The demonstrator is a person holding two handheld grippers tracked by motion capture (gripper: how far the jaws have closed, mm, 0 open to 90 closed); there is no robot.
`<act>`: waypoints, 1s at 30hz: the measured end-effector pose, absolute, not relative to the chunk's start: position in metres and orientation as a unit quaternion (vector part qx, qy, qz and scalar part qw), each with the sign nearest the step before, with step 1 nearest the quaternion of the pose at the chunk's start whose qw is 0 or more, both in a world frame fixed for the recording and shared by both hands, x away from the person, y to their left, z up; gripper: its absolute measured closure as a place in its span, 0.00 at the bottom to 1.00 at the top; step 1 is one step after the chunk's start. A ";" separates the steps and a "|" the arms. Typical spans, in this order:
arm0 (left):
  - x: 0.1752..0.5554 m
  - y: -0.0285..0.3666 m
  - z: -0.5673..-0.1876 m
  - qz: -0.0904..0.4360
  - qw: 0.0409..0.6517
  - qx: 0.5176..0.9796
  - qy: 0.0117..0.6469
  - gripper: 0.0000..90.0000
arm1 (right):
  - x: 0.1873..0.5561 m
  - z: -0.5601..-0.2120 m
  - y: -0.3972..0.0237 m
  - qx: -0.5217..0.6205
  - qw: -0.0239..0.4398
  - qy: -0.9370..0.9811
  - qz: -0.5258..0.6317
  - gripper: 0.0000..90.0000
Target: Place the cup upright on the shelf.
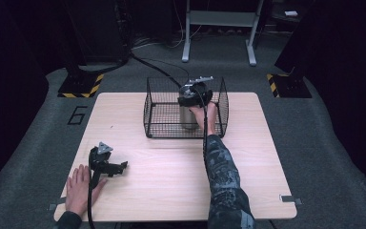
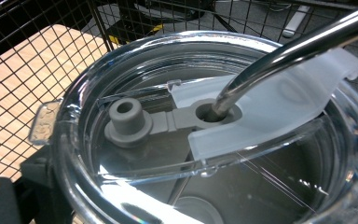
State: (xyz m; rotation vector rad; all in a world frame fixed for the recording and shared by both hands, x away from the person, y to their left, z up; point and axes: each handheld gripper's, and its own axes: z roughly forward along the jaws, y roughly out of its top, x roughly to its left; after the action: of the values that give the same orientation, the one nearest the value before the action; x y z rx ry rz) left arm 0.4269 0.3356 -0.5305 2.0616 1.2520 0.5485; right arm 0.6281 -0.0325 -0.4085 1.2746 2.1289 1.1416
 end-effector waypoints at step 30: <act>0.427 0.335 -0.531 0.209 0.330 0.785 0.480 0.00 | 0.611 -0.409 -0.039 0.452 0.198 0.774 0.397 0.02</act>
State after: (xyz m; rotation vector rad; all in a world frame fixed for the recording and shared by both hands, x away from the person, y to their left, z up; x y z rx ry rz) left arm 0.4270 0.3351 -0.5307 2.0529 1.2565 0.5468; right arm 0.6110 -0.0391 -0.4092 1.2655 2.1649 1.1097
